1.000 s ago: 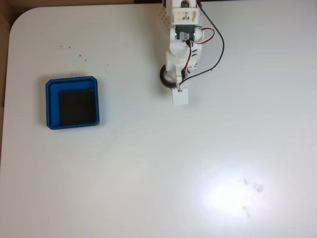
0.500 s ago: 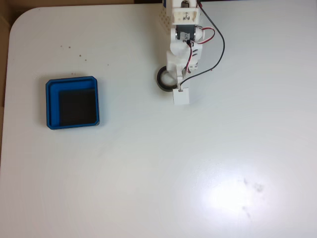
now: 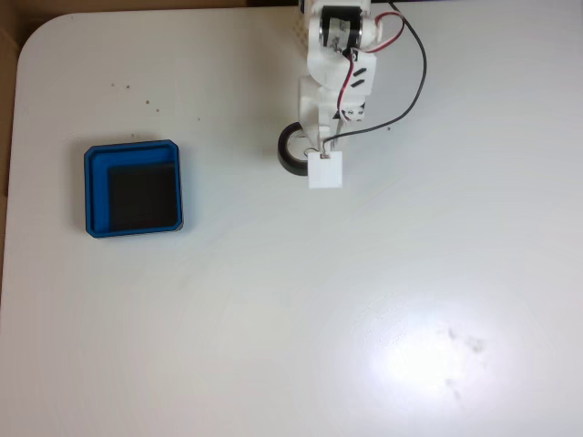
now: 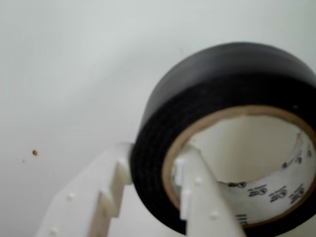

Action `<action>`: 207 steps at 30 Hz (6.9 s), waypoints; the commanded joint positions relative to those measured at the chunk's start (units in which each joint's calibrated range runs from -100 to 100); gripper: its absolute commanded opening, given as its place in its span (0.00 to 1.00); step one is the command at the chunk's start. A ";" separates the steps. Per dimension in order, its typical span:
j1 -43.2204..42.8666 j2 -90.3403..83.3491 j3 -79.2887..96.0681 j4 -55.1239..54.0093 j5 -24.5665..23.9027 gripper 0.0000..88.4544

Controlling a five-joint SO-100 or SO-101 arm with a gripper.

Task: Pick the black tape roll and drop it in the blue box

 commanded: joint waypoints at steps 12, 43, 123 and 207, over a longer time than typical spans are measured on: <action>23.91 26.45 -42.89 1.61 0.21 0.01; 43.45 72.52 -102.10 21.83 0.12 0.01; 45.51 86.99 -119.17 17.62 0.04 0.18; -10.09 -63.27 68.97 -51.36 -0.05 0.11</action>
